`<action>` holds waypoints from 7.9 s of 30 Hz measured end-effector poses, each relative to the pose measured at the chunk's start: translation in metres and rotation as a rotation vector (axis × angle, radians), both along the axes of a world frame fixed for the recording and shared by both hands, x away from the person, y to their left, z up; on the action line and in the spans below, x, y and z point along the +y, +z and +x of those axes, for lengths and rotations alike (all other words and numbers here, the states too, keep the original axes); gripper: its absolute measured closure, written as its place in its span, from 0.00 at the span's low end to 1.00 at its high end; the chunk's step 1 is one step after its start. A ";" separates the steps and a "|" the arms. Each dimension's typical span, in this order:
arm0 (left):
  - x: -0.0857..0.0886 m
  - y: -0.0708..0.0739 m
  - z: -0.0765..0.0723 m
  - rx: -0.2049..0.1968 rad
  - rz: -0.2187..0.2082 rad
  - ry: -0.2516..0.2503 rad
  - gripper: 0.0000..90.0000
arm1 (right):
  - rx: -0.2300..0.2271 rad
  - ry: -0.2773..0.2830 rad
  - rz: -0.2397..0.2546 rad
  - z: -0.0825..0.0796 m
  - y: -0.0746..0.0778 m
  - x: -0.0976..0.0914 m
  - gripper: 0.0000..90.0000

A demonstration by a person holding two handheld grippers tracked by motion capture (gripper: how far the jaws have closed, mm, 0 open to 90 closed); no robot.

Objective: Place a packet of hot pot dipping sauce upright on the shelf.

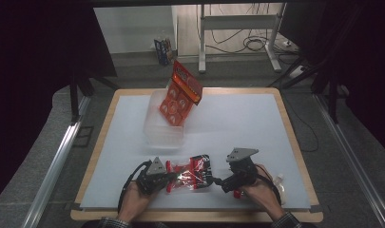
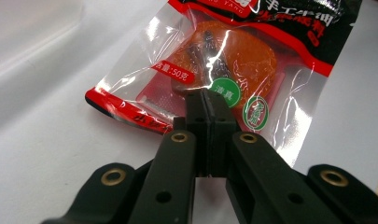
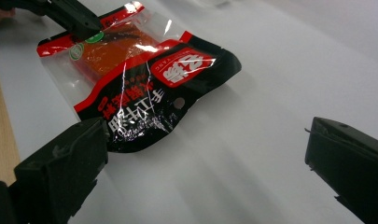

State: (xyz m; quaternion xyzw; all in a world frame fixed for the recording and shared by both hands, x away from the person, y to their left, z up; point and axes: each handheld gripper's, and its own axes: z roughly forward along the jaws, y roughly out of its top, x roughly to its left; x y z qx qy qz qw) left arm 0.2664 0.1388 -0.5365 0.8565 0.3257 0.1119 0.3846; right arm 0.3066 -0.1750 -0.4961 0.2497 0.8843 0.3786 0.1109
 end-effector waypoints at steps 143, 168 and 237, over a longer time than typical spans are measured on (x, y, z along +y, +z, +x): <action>0.021 0.012 -0.014 -0.152 0.024 0.115 0.01 | 0.126 0.102 -0.049 0.103 0.075 0.087 0.76; 0.022 0.012 -0.015 -0.147 0.035 0.117 0.01 | 0.070 0.168 -0.087 0.126 0.081 0.139 0.77; 0.021 0.011 -0.014 -0.144 0.052 0.113 0.01 | 0.068 0.230 -0.049 0.136 0.073 0.167 0.20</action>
